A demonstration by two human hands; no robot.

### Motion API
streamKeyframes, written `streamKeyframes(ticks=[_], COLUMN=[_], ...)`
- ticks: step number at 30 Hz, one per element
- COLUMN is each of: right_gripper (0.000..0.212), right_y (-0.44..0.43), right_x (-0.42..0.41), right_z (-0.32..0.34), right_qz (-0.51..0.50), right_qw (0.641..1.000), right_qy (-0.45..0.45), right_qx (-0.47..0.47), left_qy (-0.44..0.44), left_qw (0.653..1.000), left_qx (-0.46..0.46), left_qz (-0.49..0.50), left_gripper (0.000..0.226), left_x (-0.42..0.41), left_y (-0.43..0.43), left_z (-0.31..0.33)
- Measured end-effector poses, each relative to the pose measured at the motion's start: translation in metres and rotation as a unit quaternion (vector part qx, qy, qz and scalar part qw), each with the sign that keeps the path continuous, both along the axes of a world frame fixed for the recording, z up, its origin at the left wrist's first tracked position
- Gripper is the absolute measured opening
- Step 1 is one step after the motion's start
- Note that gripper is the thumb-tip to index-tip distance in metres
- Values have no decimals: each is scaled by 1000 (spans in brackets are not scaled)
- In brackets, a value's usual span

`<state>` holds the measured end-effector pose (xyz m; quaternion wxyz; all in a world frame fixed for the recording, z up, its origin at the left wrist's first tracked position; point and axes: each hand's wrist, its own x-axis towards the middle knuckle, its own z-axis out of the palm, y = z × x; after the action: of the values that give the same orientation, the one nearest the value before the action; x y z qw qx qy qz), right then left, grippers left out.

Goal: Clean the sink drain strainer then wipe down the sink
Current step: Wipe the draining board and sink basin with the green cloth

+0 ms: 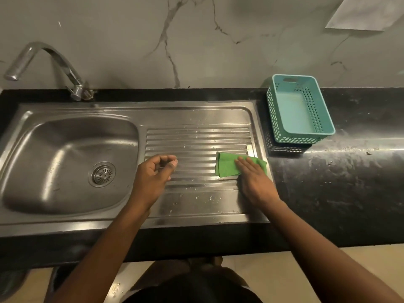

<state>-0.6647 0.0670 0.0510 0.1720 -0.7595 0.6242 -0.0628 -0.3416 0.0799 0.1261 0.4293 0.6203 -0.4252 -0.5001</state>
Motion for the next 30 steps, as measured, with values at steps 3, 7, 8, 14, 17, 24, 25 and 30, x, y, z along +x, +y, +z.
streamKeyframes(ticks=[3,7,8,14,17,24,25,30], right_gripper=[55,65,68,75,73,64,61,51], right_y=[4,11,14,16,14,24,28,41], right_x=[14,80,97,250,273,148,121,35], right_z=[-10,-14,-13,-2,-2,-6,-5,10], right_qz=[-60,-183,-177,31,75,59,11,-185], right_qw=[998,983,983,996,994,997,999,982], right_qy=[-8,-33,-34,-19,10,-1,-4,-16], right_qx=[4,11,19,77,77,39,31,16], left_qy=[4,-3,-2,-19,-16,-10,-11,-10], left_qw=[1000,1000,1000,1000,1000,999,998,996], left_qx=[-7,-3,-2,-11,-14,-21,-17,-1], left_qz=[16,19,19,0,-9,-47,-56,-84], left_gripper=[14,13,13,12,12,11,11,13], left_x=[2,19,24,45,53,61,62,66], left_y=[6,13,13,5,0,-5,-5,4], left_z=[1,1,2,9,14,14,13,2])
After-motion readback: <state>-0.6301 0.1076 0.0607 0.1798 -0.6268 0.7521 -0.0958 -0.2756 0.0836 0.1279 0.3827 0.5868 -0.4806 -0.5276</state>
